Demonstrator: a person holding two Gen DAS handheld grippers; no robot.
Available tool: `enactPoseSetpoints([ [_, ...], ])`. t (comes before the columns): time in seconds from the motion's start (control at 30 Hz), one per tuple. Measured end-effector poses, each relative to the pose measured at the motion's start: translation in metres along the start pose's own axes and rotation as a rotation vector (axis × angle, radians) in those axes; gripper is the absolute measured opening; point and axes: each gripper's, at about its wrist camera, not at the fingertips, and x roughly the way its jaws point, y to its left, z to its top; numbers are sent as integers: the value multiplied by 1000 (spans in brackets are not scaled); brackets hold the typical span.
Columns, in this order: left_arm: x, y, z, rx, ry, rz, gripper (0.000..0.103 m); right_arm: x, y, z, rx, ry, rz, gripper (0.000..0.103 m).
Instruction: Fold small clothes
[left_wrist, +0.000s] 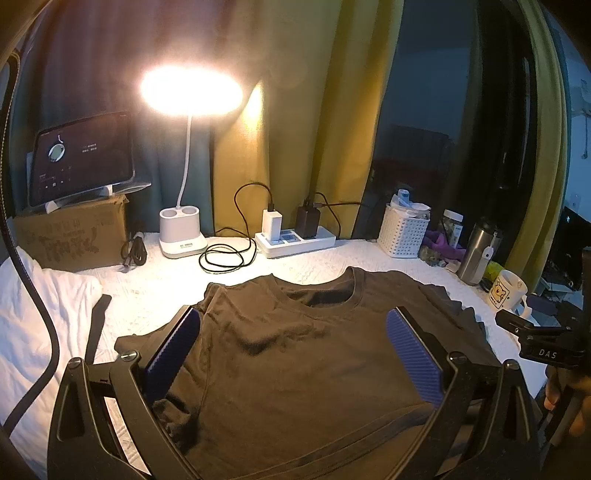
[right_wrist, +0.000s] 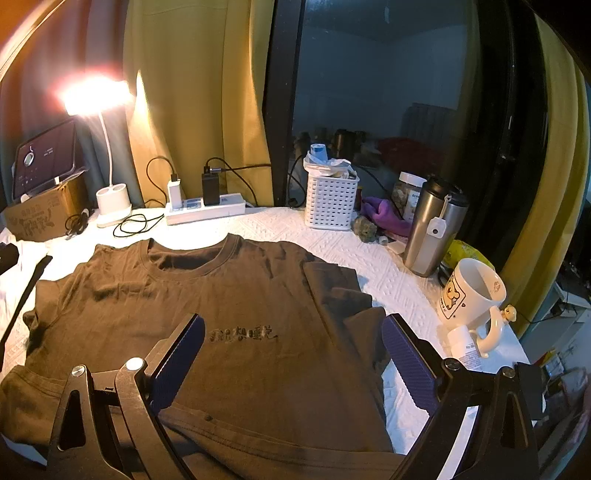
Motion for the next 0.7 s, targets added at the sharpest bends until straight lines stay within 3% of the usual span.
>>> enactPoseSetpoints([
  [0.7, -8, -4, 5, 12, -27, -6, 100, -5, -6, 8, 7, -2, -14, 97],
])
